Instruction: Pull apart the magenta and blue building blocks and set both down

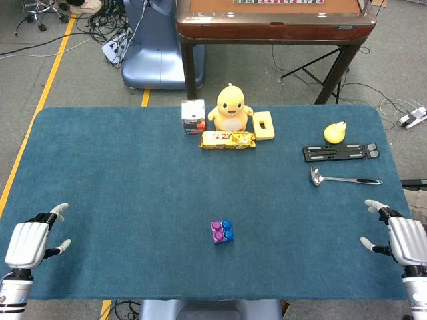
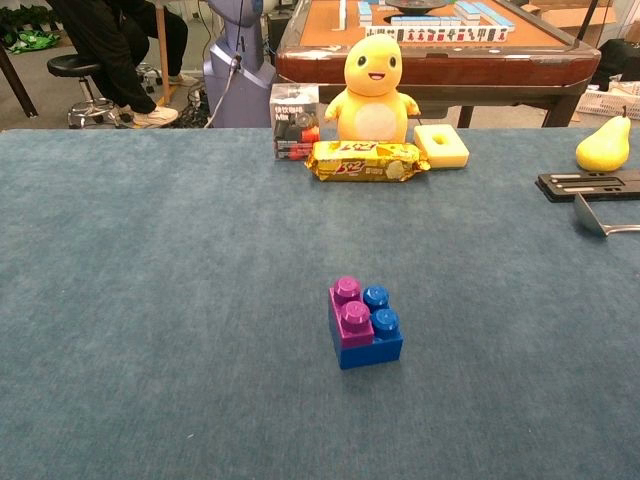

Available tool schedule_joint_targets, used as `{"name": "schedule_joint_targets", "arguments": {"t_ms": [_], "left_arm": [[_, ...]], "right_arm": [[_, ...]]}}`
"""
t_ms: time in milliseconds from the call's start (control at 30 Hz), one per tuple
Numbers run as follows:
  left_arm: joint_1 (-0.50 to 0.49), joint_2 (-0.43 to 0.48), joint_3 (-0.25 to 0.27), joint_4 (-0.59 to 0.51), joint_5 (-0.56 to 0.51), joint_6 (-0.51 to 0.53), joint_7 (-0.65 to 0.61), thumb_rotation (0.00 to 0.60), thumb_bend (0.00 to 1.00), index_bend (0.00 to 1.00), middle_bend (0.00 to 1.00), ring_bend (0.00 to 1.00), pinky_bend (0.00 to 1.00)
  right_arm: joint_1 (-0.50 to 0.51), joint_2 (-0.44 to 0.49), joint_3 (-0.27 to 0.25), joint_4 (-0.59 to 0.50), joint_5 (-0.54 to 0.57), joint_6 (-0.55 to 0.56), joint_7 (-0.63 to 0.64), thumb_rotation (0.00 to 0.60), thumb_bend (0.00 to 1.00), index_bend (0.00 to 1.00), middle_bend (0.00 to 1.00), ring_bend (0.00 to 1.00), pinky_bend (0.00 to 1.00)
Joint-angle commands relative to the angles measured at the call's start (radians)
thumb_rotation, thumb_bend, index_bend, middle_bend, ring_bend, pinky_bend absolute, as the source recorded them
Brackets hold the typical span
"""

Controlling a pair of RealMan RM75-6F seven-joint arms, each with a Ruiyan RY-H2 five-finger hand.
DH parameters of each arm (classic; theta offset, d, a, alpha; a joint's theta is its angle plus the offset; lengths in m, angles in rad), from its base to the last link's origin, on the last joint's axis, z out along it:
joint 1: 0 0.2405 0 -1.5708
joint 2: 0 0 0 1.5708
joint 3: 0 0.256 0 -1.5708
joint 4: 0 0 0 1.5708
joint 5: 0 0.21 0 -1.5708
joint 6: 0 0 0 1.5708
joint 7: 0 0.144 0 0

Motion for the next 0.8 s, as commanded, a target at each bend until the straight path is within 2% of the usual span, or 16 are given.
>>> {"name": "schedule_joint_targets", "arguments": {"t_ms": [33, 500, 600, 800], "left_arm": [[0.000, 0.005, 0.003, -0.003, 0.001, -0.001, 0.002, 0.600, 0.13, 0.26, 0.42, 0.42, 0.61], [-0.023, 0.026, 0.001, -0.102, 0.034, -0.006, 0.057, 0.600, 0.13, 0.26, 0.44, 0.46, 0.65], [-0.035, 0.024, -0.001, -0.141, 0.040, -0.020, 0.038, 0.600, 0.13, 0.26, 0.50, 0.50, 0.69], [-0.071, 0.023, -0.015, -0.196, 0.056, -0.050, -0.016, 0.600, 0.13, 0.25, 0.69, 0.69, 0.88]], "right_arm": [[0.005, 0.000, 0.000, -0.005, -0.002, -0.005, -0.008, 0.600, 0.00, 0.24, 0.34, 0.39, 0.65], [0.008, -0.005, 0.004, 0.005, 0.002, -0.006, 0.003, 0.600, 0.00, 0.24, 0.34, 0.39, 0.65], [0.005, -0.006, 0.006, 0.005, 0.001, 0.003, 0.003, 0.600, 0.00, 0.24, 0.34, 0.39, 0.65], [0.006, -0.006, 0.008, 0.005, 0.001, 0.005, 0.000, 0.600, 0.00, 0.24, 0.34, 0.39, 0.65]]}}
